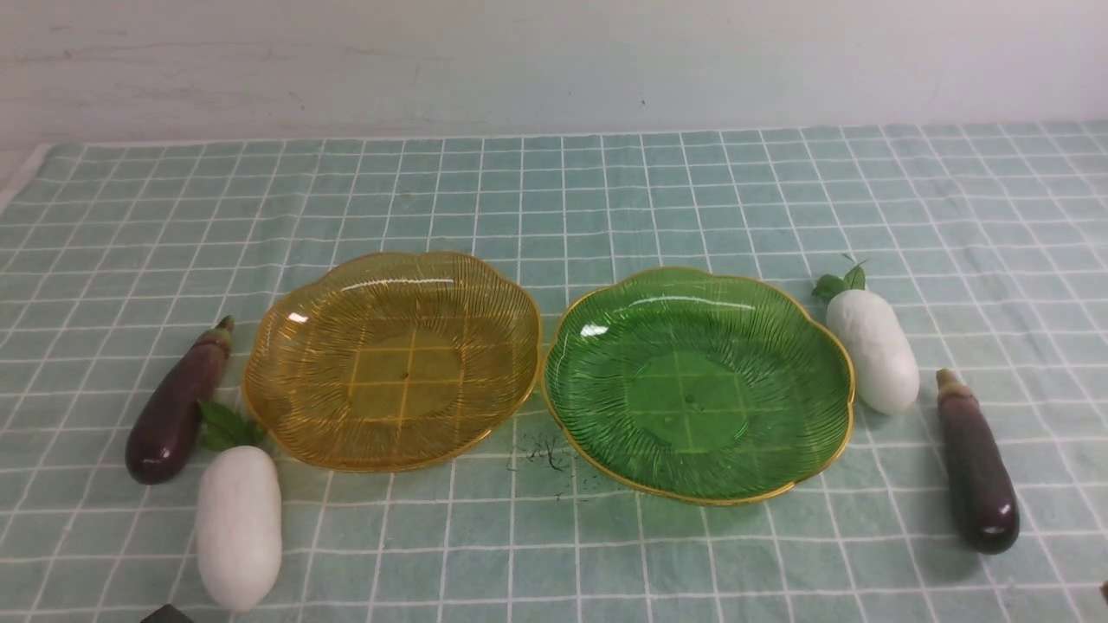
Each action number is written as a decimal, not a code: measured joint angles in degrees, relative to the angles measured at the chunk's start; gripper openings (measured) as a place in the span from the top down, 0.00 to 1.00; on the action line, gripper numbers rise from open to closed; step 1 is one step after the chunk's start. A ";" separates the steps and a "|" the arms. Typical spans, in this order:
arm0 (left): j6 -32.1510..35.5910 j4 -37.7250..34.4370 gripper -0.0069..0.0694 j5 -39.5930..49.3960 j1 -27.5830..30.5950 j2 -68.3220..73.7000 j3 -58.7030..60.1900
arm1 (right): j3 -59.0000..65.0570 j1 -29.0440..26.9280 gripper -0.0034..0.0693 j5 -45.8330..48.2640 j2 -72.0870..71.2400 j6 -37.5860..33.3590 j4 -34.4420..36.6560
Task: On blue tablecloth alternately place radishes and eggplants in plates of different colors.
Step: 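Put the eggplants into the green plate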
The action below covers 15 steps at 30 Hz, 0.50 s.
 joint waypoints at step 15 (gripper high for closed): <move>6.43 16.67 0.92 25.72 0.00 23.71 -25.34 | -22.19 0.00 0.97 10.14 18.69 -9.26 -13.14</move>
